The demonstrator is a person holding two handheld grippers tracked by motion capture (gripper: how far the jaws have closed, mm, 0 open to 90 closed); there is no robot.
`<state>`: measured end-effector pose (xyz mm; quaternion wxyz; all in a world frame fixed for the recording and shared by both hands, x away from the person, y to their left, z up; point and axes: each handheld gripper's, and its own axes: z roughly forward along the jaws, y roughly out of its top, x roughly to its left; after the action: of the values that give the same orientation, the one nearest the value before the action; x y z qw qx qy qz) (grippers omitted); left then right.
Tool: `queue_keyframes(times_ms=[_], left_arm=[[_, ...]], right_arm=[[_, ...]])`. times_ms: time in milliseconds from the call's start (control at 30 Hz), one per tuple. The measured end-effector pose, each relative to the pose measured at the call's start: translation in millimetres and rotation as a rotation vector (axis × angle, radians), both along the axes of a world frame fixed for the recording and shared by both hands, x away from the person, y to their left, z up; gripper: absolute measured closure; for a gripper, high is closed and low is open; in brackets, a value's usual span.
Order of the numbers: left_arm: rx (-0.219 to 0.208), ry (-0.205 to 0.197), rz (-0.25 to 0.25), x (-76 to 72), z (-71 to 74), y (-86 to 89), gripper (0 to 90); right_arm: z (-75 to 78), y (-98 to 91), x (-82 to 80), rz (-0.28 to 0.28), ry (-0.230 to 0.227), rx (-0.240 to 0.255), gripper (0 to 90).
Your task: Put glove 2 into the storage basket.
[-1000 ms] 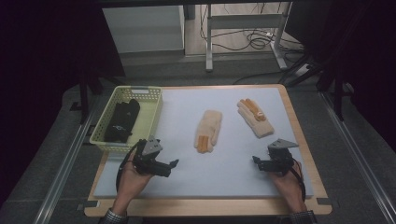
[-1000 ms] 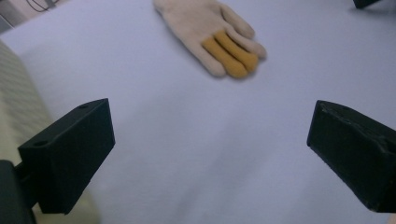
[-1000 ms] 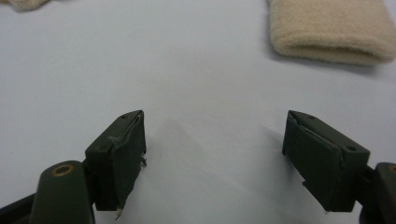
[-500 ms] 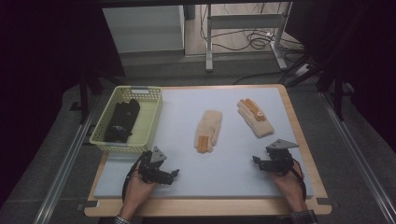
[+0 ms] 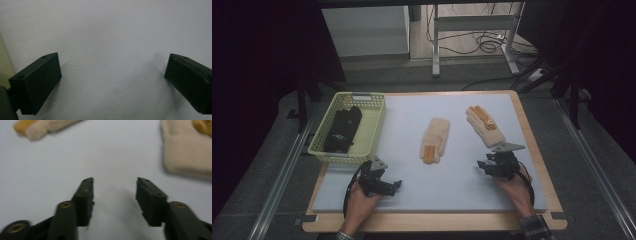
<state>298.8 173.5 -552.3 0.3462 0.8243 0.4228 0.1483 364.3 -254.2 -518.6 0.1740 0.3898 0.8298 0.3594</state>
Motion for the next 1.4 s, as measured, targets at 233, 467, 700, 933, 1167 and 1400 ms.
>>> queue_keyframes(times_ms=[233,467,700,933,1167,1400], left_arm=[[0.0,-0.002,0.001,-0.3,-0.1,0.0,0.9],[0.002,-0.006,-0.003,-0.2,-0.1,0.2,1.0],[0.001,-0.006,-0.002,-0.3,-0.2,0.2,1.1],[0.001,-0.007,-0.001,-0.3,-0.2,0.2,1.1],[-0.002,-0.004,0.001,-0.5,-0.3,0.2,1.1],[-0.003,-0.003,0.001,-0.4,-0.3,0.2,1.1]], right_arm=[[13.8,32.6,42.3,0.058,0.002,0.043,69.7],[15.2,70.4,77.2,0.104,-0.012,0.034,75.4],[10.4,104.3,108.7,0.112,-0.017,0.037,68.3],[-2.9,113.9,128.0,0.092,0.044,0.069,74.7],[-5.3,116.7,130.0,0.074,0.063,0.05,88.1],[8.6,107.0,109.5,0.084,0.024,0.031,88.2]])
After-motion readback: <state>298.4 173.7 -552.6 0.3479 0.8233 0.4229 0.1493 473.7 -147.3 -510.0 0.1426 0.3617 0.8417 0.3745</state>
